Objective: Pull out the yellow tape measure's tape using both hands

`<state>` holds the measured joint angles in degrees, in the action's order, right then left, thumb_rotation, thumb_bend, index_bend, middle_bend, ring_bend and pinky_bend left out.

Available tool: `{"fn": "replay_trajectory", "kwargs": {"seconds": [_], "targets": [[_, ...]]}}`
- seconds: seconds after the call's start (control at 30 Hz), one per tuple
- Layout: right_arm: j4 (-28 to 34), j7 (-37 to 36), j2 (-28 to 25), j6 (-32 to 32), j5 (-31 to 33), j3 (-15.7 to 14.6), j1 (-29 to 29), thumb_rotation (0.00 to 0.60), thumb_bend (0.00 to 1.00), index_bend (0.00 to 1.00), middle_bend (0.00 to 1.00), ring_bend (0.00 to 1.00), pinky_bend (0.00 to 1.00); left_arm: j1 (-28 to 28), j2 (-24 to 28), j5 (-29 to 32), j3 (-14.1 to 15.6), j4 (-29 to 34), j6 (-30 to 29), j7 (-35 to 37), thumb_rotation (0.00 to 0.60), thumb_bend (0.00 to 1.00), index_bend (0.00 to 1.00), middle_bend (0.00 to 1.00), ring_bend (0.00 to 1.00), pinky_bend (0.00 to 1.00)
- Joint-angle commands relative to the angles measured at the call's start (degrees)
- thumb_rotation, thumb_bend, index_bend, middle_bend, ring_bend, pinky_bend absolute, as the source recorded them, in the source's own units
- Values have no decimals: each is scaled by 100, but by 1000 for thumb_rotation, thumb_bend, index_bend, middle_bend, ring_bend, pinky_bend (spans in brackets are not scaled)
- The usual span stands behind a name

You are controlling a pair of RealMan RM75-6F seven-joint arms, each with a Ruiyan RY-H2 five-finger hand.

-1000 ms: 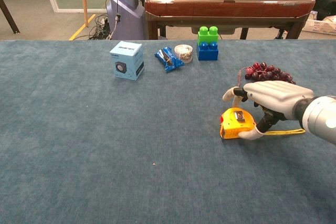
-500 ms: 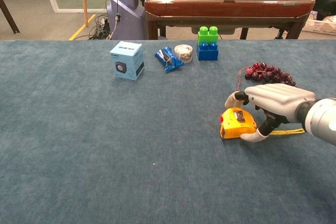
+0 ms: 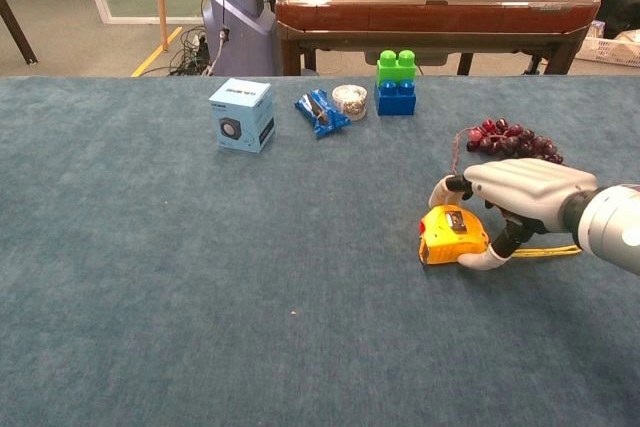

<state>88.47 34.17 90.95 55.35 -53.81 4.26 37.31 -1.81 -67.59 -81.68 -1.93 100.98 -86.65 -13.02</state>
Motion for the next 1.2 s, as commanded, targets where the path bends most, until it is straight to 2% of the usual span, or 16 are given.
{"fn": "replay_trajectory", "kwargs": {"seconds": [0.03,0.33,0.57,0.87,1.07,1.2], "targets": [[-23,-22,10,-10,-15,-11,11,600,350,284,311,198,250,5,-2,2,-3,4,-9,6,600,212,22,0,0,0],[-53,-212,11,7,-156,-38,-4,600,514,459,456,300,251,-14,6,40,-25,12,29,16,600,212,8,0,0,0],[214,-460,-76,221,-442,87,-42,600,543,529,515,363,251,-258,193,158,-191,81,343,72,600,212,7,0,0,0],[757,-208,54,525,-296,561,196,600,543,537,519,372,251,-1034,365,676,-729,103,1334,521,600,213,7,0,0,0],[991,238,358,706,90,885,494,600,543,546,526,380,251,-1482,196,994,-995,84,1814,745,600,212,0,0,0,0],[1076,532,679,846,400,1093,743,600,543,546,526,380,251,-1784,-18,1419,-1228,31,2190,1110,600,212,0,0,0,0]]}}
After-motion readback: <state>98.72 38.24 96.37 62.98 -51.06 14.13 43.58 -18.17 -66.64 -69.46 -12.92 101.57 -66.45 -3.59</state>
